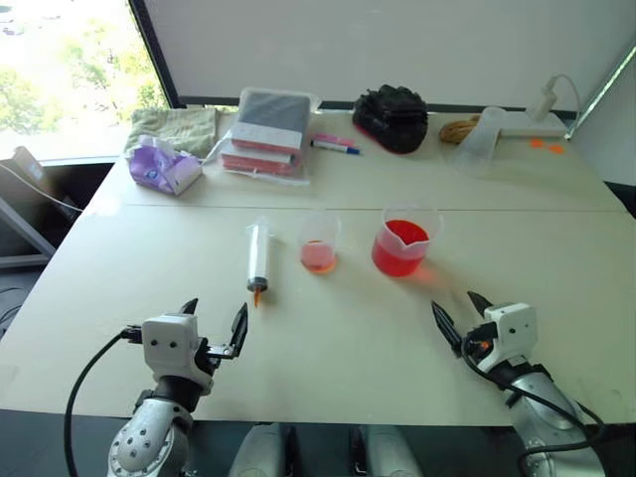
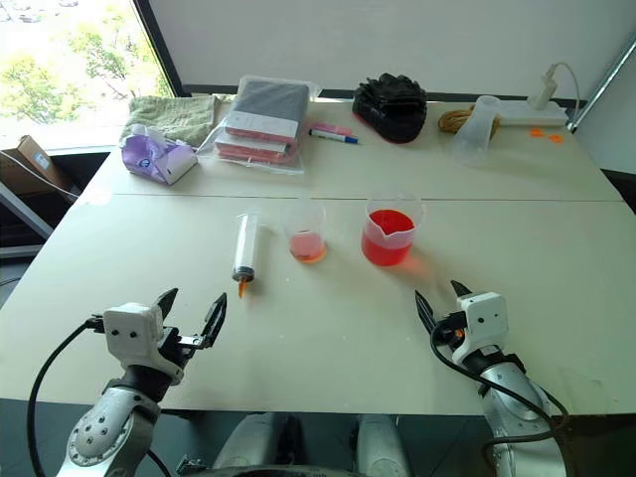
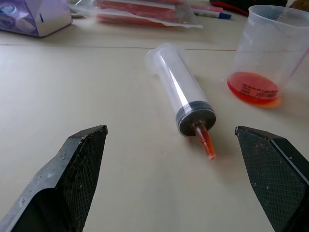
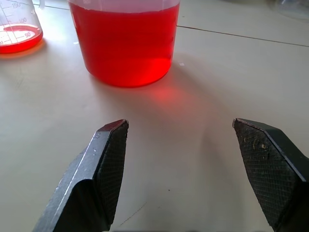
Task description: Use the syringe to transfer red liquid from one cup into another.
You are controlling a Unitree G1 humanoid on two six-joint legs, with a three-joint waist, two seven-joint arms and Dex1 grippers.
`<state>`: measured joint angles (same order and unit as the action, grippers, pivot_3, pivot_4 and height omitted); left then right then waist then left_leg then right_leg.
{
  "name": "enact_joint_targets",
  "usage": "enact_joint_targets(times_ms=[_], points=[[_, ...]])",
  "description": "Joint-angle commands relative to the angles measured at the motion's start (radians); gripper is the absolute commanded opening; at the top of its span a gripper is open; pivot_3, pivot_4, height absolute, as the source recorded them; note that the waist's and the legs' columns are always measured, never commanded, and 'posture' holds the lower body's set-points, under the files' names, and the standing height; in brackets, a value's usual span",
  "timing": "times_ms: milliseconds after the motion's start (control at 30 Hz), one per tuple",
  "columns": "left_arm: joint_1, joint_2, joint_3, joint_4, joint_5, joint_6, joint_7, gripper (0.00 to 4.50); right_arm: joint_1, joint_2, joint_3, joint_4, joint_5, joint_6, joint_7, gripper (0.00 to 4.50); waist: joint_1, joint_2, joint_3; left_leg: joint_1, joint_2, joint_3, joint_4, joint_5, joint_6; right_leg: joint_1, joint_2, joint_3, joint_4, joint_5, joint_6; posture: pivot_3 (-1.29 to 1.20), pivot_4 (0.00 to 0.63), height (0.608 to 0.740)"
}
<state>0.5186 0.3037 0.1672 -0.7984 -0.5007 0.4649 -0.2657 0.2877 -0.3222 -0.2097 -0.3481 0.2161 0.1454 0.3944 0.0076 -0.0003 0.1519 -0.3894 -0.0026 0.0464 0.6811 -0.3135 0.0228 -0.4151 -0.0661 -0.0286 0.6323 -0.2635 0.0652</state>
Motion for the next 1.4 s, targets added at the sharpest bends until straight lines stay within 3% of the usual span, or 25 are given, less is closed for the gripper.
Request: enact_joint_targets(times_ms=[33,167,267,333,400,467,533,633,833,1000,1100,1233,1400], points=[[0.029,0.255,0.207,-0.051,-0.422,0.193,-0.235,4.47,-0.018,-0.018,0.001,-0.023,0.024,0.012,0.019,3.58,-0.002,0.001,0.000,0.000,0.000,0.000,0.000,0.000,0.000,0.000,0.000,-0.001,0.001,-0.001,-0.001,0.00,0.150,0.740],[-0.065,0.640,0.533,0.115,-0.764,0.391,-0.377,4.47,-0.052,-0.037,-0.008,0.031,0.024,-0.004,0.046,3.58,0.005,0.001,0.000,0.001,0.000,-0.002,0.001,0.001,-0.002,0.001,0.000,-0.002,0.001,-0.001,-0.001,0.00,0.150,0.740],[-0.160,0.805,0.640,0.235,-0.879,0.487,-0.442,4.47,-0.084,-0.048,-0.018,0.069,0.022,-0.015,0.057,3.58,0.003,0.001,0.000,0.004,-0.001,-0.003,0.002,0.002,-0.003,0.003,0.000,-0.003,0.000,-0.001,-0.002,0.00,0.150,0.740],[-0.263,0.908,0.632,0.337,-0.946,0.553,-0.409,4.47,-0.105,-0.061,-0.028,0.093,0.020,-0.029,0.061,3.58,0.000,0.003,0.001,0.004,-0.002,-0.002,0.002,0.001,-0.002,0.006,0.000,-0.003,-0.001,-0.001,-0.002,0.00,0.150,0.740],[-0.419,1.047,0.524,0.458,-1.014,0.599,-0.337,4.47,-0.137,-0.083,-0.052,0.128,0.020,-0.049,0.065,3.58,-0.001,0.001,0.002,0.004,-0.002,-0.002,0.001,0.001,-0.001,0.006,0.000,-0.002,-0.001,-0.001,-0.001,0.00,0.150,0.740],[-0.593,1.111,0.364,0.527,-1.035,0.613,-0.236,4.47,-0.172,-0.103,-0.077,0.161,0.022,-0.066,0.064,3.58,-0.002,0.000,0.003,0.004,-0.002,-0.002,0.001,0.001,-0.002,0.005,0.001,-0.003,0.000,0.000,-0.001,0.00,0.150,0.740],[-0.822,1.060,0.183,0.581,-1.018,0.649,-0.085,4.47,-0.210,-0.121,-0.103,0.188,0.034,-0.058,0.058,3.58,-0.001,0.001,0.004,0.005,-0.003,-0.002,0.001,0.001,-0.002,0.007,0.001,-0.002,0.000,0.000,-0.001,0.00,0.150,0.740],[-1.122,0.909,-0.009,0.709,-1.015,0.776,0.130,4.47,-0.248,-0.209,-0.090,0.204,0.131,0.040,0.220,3.58,0.003,0.003,0.004,0.009,-0.003,-0.001,0.000,0.001,-0.002,0.010,0.001,-0.002,0.000,0.002,0.002,0.00,0.150,0.740],[-1.441,0.661,-0.148,0.925,-0.963,0.965,0.376,4.47,-0.380,-0.519,-0.129,0.254,0.328,0.313,0.548,3.58,0.002,-0.003,0.008,0.011,-0.002,-0.001,0.000,0.002,-0.002,0.011,0.002,-0.001,0.002,0.003,0.005,0.00,0.150,0.740],[-1.586,0.517,-0.172,1.069,-0.822,1.115,0.435,4.47,-0.528,-0.771,-0.140,0.266,0.444,0.482,0.764,3.58,0.001,-0.004,0.009,0.011,-0.002,-0.001,0.000,0.002,-0.002,0.010,0.002,-0.001,0.002,0.003,0.005,0.00,0.150,0.740],[-1.630,0.453,-0.173,1.133,-0.746,1.148,0.456,4.47,-0.695,-0.879,-0.052,0.288,0.420,0.507,0.843,3.58,-0.004,-0.005,0.009,0.010,-0.001,-0.001,-0.001,0.003,-0.004,0.009,0.003,-0.001,0.002,0.003,0.005,0.00,0.150,0.740],[-1.676,0.415,-0.208,1.211,-0.654,1.150,0.476,4.47,-0.965,-0.902,0.055,0.345,0.401,0.516,0.919,3.58,-0.005,-0.007,0.011,0.008,-0.001,-0.001,-0.001,0.005,-0.009,0.007,0.003,-0.001,0.002,0.003,0.005,0.00,0.150,0.740],[-1.758,0.389,-0.256,1.329,-0.566,1.150,0.449,4.47,-1.164,-0.877,0.143,0.370,0.377,0.526,0.992,3.58,0.005,-0.008,0.012,0.000,-0.001,-0.002,0.000,0.007,-0.013,0.000,0.002,-0.001,0.002,0.003,0.005,0.00,0.150,0.740]])
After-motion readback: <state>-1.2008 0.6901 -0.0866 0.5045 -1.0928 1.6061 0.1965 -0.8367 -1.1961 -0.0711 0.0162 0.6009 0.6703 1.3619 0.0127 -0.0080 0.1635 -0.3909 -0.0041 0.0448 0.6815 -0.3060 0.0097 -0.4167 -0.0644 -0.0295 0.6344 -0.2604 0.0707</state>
